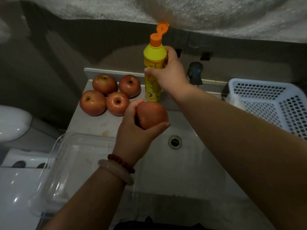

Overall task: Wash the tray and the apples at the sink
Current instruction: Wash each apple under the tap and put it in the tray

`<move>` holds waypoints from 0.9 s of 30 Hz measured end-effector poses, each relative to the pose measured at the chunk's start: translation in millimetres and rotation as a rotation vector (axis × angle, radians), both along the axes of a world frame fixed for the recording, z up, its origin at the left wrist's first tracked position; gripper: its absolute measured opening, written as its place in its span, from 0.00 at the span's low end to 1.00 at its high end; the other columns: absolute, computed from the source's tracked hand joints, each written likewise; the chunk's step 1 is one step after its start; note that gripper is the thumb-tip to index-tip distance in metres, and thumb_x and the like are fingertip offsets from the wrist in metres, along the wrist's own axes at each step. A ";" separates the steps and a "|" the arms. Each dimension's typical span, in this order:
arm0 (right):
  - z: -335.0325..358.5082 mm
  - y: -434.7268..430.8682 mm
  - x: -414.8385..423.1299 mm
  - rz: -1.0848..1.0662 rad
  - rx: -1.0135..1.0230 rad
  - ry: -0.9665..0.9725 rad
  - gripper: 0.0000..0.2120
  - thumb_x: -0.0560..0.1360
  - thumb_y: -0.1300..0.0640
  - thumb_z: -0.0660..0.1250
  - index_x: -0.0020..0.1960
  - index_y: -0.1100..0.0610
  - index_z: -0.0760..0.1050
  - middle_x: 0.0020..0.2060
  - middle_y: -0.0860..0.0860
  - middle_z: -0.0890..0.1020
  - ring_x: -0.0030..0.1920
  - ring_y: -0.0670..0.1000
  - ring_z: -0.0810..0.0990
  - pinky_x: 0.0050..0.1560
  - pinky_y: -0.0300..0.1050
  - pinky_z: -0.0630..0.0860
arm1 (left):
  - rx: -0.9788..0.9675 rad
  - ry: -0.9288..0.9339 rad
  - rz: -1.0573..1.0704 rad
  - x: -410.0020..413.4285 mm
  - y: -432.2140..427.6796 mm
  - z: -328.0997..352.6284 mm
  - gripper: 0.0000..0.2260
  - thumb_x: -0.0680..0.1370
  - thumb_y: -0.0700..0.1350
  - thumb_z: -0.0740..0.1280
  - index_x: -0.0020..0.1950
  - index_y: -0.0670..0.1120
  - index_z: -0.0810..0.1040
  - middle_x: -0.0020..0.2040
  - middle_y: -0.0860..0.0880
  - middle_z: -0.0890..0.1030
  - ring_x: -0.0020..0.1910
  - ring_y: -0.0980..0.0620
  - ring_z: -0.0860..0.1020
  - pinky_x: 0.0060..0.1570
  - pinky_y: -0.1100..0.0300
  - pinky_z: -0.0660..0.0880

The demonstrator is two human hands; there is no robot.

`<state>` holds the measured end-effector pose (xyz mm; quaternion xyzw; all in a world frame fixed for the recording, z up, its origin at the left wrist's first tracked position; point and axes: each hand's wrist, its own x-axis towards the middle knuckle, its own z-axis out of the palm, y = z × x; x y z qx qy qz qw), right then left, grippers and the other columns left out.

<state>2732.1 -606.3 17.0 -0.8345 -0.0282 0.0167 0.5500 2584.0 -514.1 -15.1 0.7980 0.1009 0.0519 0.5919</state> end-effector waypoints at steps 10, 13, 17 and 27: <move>2.2 -49.0 -115.6 0.504 -0.436 -0.158 0.26 0.82 0.44 0.48 0.78 0.49 0.49 0.77 0.42 0.52 0.76 0.41 0.44 0.74 0.35 0.45 | 0.132 -0.093 -0.203 -2.2 -15.5 5.1 0.31 0.67 0.50 0.75 0.66 0.57 0.66 0.57 0.63 0.72 0.56 0.65 0.73 0.54 0.68 0.75; 6.1 -70.1 -99.9 0.489 -0.556 -0.072 0.26 0.84 0.52 0.52 0.79 0.52 0.46 0.78 0.48 0.50 0.77 0.49 0.49 0.76 0.47 0.51 | 0.092 -0.097 -0.244 -7.6 -28.6 9.4 0.38 0.62 0.58 0.76 0.68 0.58 0.64 0.59 0.64 0.69 0.58 0.65 0.71 0.52 0.70 0.75; 12.1 -83.2 -133.2 0.559 -0.312 -0.253 0.23 0.84 0.54 0.52 0.77 0.47 0.51 0.71 0.28 0.46 0.74 0.35 0.42 0.74 0.36 0.46 | -0.029 -0.067 -0.294 -3.3 -27.0 13.6 0.43 0.58 0.59 0.79 0.70 0.54 0.65 0.65 0.56 0.74 0.60 0.58 0.75 0.53 0.62 0.77; 3.8 -79.4 -156.0 0.221 -0.062 -0.419 0.20 0.82 0.51 0.49 0.73 0.48 0.63 0.75 0.44 0.61 0.77 0.47 0.54 0.76 0.47 0.54 | -0.679 -0.051 -0.517 -13.2 -45.5 31.3 0.38 0.68 0.53 0.76 0.75 0.50 0.63 0.70 0.41 0.70 0.66 0.39 0.73 0.61 0.42 0.74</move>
